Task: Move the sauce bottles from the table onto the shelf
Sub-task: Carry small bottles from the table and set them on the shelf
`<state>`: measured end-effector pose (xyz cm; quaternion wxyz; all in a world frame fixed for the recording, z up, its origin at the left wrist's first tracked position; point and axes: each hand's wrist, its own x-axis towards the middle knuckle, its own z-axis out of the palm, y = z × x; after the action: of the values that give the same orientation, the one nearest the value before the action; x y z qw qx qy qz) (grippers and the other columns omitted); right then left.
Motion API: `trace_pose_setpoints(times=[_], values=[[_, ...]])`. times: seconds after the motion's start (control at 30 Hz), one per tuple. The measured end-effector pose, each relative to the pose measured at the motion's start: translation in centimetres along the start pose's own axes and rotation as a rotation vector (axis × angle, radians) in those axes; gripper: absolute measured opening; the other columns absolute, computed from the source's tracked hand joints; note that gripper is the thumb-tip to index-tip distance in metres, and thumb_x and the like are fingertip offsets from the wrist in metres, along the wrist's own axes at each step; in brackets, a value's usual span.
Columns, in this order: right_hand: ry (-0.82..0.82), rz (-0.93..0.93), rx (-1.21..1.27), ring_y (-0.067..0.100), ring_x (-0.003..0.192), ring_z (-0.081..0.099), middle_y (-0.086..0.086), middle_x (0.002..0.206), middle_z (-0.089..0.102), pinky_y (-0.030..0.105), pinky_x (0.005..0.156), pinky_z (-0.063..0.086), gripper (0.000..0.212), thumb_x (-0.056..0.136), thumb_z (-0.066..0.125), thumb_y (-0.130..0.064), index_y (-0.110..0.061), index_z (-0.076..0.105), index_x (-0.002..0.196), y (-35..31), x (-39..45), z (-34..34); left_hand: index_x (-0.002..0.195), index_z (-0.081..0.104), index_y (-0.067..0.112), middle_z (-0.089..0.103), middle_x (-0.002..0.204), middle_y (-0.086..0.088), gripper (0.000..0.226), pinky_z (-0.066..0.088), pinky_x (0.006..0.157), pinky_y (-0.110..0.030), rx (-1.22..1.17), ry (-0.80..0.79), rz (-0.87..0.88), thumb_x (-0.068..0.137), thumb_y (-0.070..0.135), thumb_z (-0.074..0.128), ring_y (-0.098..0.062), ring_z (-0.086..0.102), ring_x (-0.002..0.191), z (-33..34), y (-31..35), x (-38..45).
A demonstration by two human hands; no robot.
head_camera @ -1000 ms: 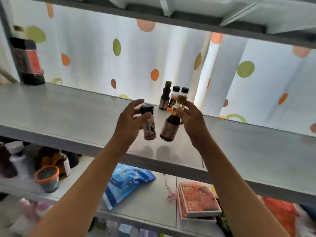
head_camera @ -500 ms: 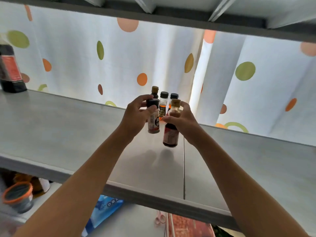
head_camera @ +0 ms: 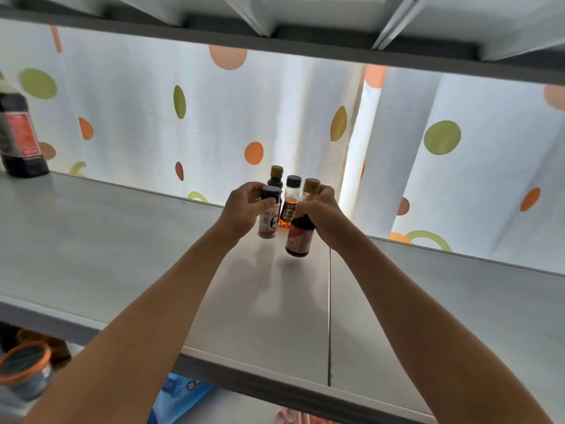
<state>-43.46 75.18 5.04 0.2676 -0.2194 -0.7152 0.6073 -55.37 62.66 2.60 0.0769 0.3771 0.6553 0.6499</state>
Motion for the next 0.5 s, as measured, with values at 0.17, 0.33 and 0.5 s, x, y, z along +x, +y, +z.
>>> trace_pose_setpoints(times=[0.17,0.33,0.5], values=[[0.003,0.018,-0.022,0.026,0.111,0.057,0.016,0.124,0.049,0.034,0.079,0.055,0.065,0.065,0.073,0.002,-0.017,0.038,0.117,0.9,1.8,0.4,0.106,0.059,0.021,0.066,0.104,0.001,0.025,0.052,0.083,-0.029,0.023,0.043,0.034,0.087,0.008,0.068,-0.015,0.063,0.096,0.0,-1.3,1.0],[-0.011,0.015,-0.107,0.027,0.111,0.06,0.02,0.128,0.051,0.034,0.083,0.054,0.084,0.051,0.082,-0.01,-0.017,0.039,0.124,1.9,2.4,0.8,0.108,0.06,0.024,0.066,0.104,0.001,0.026,0.053,0.084,-0.031,0.062,0.07,0.005,0.088,0.01,0.068,-0.018,0.064,0.095,-0.1,-3.2,1.4],[-0.035,-0.056,-0.141,0.023,0.104,0.066,0.014,0.114,0.065,0.03,0.079,0.055,0.071,0.073,0.081,0.001,-0.013,0.043,0.131,2.5,2.3,-0.5,0.12,0.06,0.018,0.065,0.108,0.003,0.03,0.052,0.083,-0.031,0.106,0.102,-0.011,0.091,0.019,0.067,-0.018,0.063,0.097,0.1,-4.2,1.4]])
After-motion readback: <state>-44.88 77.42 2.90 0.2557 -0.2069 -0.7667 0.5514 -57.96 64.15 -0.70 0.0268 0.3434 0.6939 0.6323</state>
